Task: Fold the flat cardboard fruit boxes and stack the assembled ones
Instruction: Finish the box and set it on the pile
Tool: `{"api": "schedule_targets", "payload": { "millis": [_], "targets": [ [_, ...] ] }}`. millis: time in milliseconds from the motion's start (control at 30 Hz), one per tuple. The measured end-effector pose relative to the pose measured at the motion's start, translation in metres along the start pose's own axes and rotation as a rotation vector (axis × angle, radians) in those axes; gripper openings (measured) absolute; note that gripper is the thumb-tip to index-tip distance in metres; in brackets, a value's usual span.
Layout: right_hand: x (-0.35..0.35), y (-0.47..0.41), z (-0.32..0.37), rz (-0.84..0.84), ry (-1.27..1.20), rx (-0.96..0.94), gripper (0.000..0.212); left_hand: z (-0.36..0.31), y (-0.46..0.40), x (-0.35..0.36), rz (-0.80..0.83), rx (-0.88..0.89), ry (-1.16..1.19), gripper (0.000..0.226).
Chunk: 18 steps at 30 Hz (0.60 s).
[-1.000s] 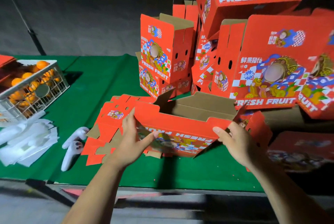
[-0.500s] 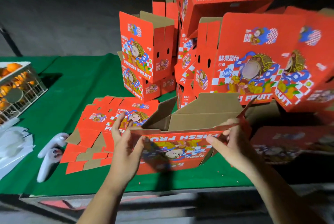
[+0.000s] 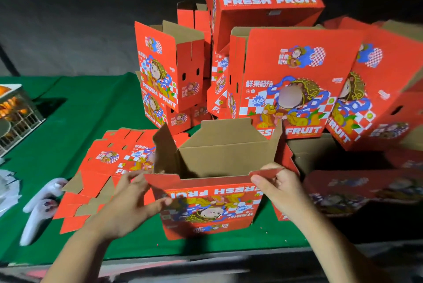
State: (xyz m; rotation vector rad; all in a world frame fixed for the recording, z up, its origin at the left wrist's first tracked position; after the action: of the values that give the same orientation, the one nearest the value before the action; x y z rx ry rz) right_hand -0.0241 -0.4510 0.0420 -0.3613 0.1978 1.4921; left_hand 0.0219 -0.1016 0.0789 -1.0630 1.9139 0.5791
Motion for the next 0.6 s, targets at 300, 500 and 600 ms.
{"api": "schedule_targets", "payload": {
  "millis": [300,500,600],
  "targets": [
    [-0.012,0.005,0.014,-0.208,0.651,0.034,0.067,0.009,0.016,0.023,-0.369,-0.353,-0.094,0.056],
    [-0.018,0.007,-0.014,-0.316,0.507,0.170,0.078,-0.011,0.015,0.010,-0.410,-0.047,0.074,0.056],
    [-0.015,0.001,-0.021,-0.242,0.372,0.174,0.095,-0.032,0.003,0.013,-0.319,0.041,0.244,0.032]
  ]
}}
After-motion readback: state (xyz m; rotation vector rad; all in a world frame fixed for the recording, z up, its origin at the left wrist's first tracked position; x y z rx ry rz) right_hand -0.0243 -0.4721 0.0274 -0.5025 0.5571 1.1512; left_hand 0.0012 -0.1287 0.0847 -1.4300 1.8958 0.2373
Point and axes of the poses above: each hand's wrist, its own y-axis away from the middle knuckle, its own x-axis out of the palm, z = x × y, the point moved 8 cm from there along -y, towards the middle knuckle, and after that the axes turned 8 degrees about z, right-handed, at the moved point
